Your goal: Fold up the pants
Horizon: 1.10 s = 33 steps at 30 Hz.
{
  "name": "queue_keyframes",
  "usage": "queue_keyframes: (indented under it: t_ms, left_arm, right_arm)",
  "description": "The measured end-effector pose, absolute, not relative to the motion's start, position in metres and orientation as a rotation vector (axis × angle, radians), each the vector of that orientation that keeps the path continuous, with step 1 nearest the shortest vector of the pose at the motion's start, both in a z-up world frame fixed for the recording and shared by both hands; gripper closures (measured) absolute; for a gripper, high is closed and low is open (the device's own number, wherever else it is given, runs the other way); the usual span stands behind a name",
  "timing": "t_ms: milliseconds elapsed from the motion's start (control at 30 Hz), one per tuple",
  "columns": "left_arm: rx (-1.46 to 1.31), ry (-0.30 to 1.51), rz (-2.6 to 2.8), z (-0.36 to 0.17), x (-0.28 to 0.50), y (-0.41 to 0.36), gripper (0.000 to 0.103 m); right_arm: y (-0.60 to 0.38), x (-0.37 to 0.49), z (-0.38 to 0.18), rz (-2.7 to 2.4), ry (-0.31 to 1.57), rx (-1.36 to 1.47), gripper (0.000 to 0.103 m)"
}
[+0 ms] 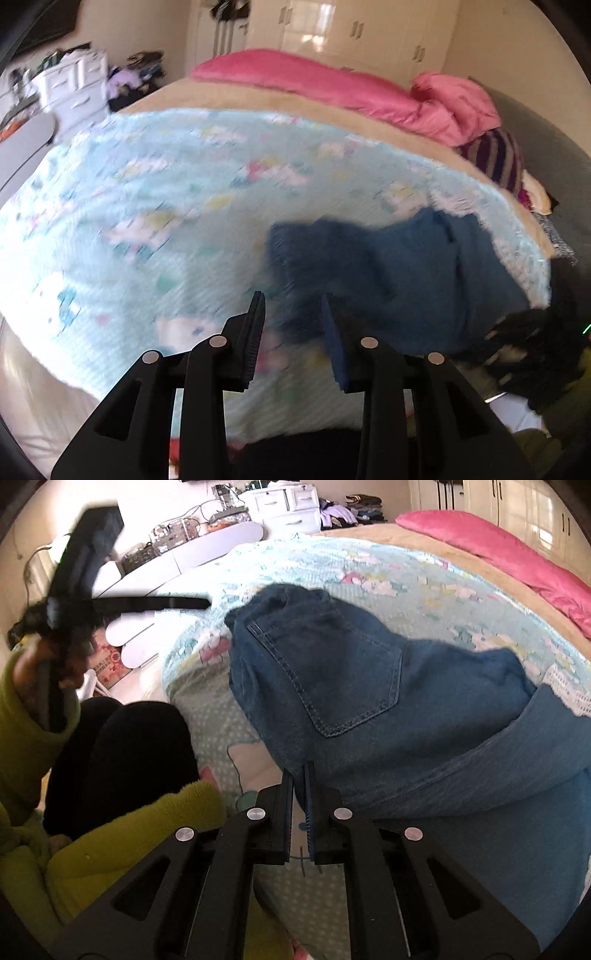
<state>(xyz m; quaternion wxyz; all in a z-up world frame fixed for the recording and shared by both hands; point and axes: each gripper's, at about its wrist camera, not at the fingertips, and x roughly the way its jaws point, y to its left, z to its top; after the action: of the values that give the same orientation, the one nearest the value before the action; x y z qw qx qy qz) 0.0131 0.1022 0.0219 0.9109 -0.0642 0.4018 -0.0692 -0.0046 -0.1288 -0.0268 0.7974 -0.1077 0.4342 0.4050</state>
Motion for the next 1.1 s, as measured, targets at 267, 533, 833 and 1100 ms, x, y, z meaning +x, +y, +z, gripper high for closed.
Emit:
queue_keyframes:
  t_ms: [267,533,833,1100]
  left_arm:
    - [-0.011,0.949,-0.166,-0.024,0.036,0.061,0.076]
    - [-0.017,0.937,-0.172,-0.023,0.025,0.062,0.075]
    - [-0.037,0.931,-0.175,-0.023,0.025,0.062,0.075]
    - [-0.024,0.809,-0.122,0.022,0.003,0.063,0.057]
  right_arm:
    - [-0.154,-0.017,0.004,0.895,0.857,-0.171,0.077]
    - [-0.154,0.024,-0.016,0.745,0.938,-0.045,0.063]
    - [-0.157,0.029,-0.027,0.751,1.002,0.0,0.045]
    - [-0.215,0.042,0.008,0.58,0.896,0.062,0.034]
